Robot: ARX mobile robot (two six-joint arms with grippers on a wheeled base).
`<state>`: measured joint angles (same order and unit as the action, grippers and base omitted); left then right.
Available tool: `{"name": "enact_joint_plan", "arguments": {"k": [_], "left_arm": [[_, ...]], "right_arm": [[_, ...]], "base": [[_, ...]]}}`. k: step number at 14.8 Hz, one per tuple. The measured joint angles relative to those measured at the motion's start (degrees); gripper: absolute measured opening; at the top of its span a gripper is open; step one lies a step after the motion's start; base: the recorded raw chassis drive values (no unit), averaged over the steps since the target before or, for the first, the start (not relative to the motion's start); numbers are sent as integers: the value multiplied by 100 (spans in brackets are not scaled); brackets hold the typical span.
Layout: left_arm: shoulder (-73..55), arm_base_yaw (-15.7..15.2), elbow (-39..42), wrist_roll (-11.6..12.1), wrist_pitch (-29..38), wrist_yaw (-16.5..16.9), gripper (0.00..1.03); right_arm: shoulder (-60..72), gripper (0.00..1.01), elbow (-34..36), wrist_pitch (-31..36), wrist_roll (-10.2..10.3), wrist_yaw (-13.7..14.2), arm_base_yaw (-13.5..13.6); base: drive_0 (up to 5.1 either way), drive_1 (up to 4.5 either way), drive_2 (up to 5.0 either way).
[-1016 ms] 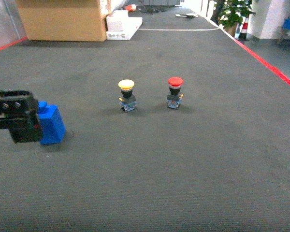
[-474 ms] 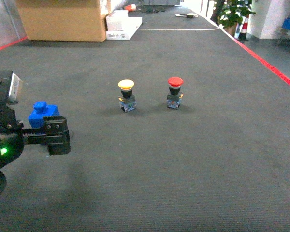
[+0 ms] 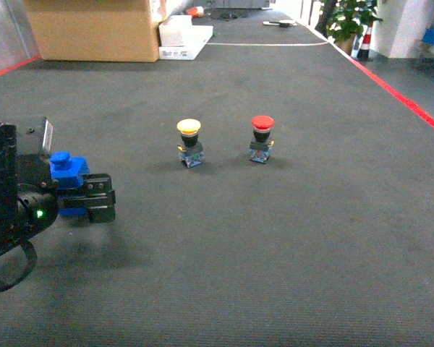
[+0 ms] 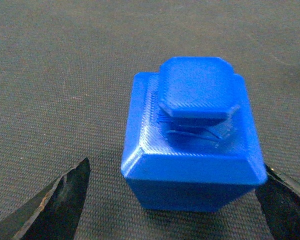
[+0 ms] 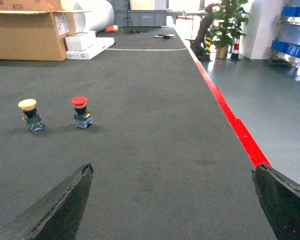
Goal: Pick blue part to blue bin on bottom shelf
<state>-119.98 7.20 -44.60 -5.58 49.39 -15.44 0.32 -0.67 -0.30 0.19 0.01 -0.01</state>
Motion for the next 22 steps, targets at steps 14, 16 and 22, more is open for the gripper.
{"name": "enact_joint_plan", "arguments": {"k": [14,16,22], "left_arm": [[-704,-291,-579,293,627,391,45],[-597,-232,-262,343,859,282,45],[2540,225,2046,396,1067,-85,44]], "right_arm": [[0,98,0,0,-2,0,0],[0,98,0,0,-2,0,0],[0,98,0,0,0,0,0]], "base": [[0,0,0],[0,0,0],[0,0,0]]}}
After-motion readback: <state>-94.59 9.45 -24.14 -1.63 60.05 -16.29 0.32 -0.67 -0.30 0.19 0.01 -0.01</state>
